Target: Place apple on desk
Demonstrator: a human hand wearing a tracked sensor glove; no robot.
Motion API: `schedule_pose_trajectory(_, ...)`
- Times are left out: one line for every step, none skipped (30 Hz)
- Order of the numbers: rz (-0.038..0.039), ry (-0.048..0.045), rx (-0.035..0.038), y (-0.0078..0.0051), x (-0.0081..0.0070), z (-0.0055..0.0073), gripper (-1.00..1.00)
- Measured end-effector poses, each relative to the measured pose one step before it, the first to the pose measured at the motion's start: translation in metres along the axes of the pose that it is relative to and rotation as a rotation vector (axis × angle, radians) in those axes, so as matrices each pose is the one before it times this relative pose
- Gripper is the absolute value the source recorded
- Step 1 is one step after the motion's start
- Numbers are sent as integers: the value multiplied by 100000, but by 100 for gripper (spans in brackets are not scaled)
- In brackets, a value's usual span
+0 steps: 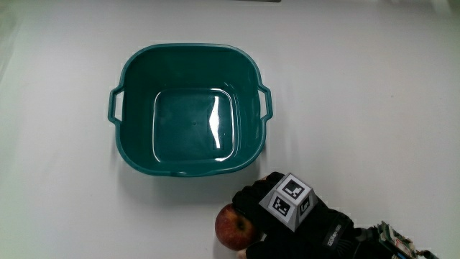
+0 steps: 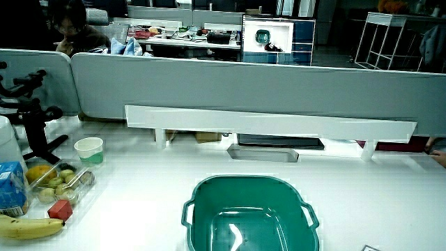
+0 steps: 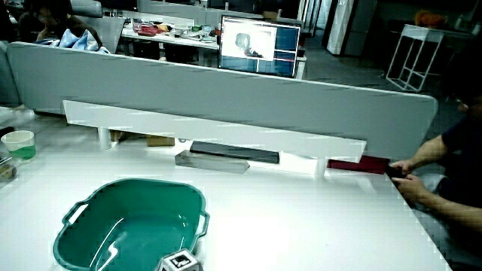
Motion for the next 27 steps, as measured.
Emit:
schedule_pose_trajectory(-300, -365, -818, 35, 24, -200, 0)
schedule_pose_trajectory(21, 1114, -754, 61, 27, -152, 0)
schedule_pose_trajectory(220, -142, 877, -32, -75, -60, 0)
schedule_pose_trajectory(-183, 16, -823, 26, 104, -218, 0)
schedule_pose_trajectory(-130, 282, 317, 16, 87, -203, 0)
schedule_pose_trajectory(-248, -330, -1065, -43, -45, -33, 0)
schedule_pose_trajectory(-15, 800, 558, -34, 30, -90, 0)
schedule_pose_trajectory(-231, 402, -525, 7, 67, -152, 0)
schedule_pose_trajectory(-134, -276, -336, -13, 5, -104, 0)
schedule_pose_trajectory(-118, -507, 178, 11, 66, -210, 0)
schedule_pose_trajectory(-31, 947, -164, -51, 14, 21, 0)
schedule_pose_trajectory(-31, 947, -164, -51, 14, 21, 0)
schedule_pose_trajectory(204, -1023, 111, 11, 68, -61, 0)
schedule_pose_trajectory(-363, -210, -433, -27, 3, 28, 0)
schedule_pose_trajectory(-410, 1081, -580, 24, 164, -162, 0)
schedule_pose_trajectory(-298, 534, -824, -15, 16, 93, 0)
schedule_pose_trajectory(-541, 519, -892, 30, 132, -40, 0)
schedule_pose_trajectory(-210, 469, -285, 14, 53, -15, 0)
schedule_pose_trajectory(-210, 469, -285, 14, 53, -15, 0)
schedule_pose_trajectory(-411, 95, -979, 28, 104, -115, 0)
schedule_pose_trajectory(-411, 95, -979, 29, 104, -115, 0)
schedule_pose_trajectory(-411, 95, -979, 31, 104, -114, 0)
schedule_pose_trajectory(-411, 95, -979, 32, 104, -114, 0)
schedule_pose_trajectory(-411, 95, -979, 34, 104, -114, -5)
schedule_pose_trajectory(-411, 95, -979, 35, 104, -113, -10)
schedule_pose_trajectory(-411, 95, -979, 37, 104, -113, -14)
schedule_pose_trajectory(-411, 95, -979, 38, 104, -112, -19)
